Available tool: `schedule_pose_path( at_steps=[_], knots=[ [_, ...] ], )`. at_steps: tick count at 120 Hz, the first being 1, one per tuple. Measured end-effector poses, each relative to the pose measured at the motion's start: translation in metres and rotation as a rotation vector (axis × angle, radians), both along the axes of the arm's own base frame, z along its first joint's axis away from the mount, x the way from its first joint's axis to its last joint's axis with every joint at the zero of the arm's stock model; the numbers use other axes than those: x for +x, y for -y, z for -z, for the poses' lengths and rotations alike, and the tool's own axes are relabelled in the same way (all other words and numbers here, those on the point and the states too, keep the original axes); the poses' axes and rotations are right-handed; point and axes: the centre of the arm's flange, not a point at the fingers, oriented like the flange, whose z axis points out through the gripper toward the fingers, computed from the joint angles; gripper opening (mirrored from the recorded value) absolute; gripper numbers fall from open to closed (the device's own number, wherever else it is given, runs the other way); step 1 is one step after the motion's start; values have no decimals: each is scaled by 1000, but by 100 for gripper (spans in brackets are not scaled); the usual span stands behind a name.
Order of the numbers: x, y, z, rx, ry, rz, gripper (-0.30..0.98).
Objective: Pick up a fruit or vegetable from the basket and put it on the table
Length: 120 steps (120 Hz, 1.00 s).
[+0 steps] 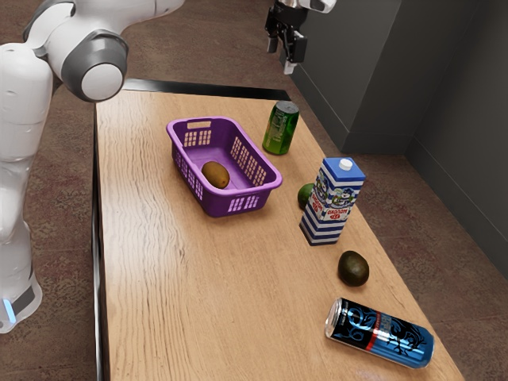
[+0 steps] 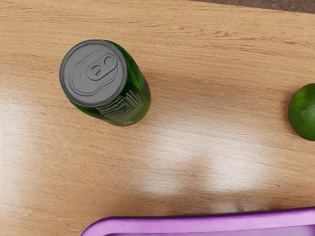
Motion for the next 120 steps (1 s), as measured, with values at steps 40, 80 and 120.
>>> schedule_pose_path(
  at_steps=[40,80,120],
  knots=[
    [-26,120,-62,-19,95,172,68],
    [-9,114,-1,-29,-44,72,69],
    [-8,180,59,-71,-197,336,69]
  ],
)
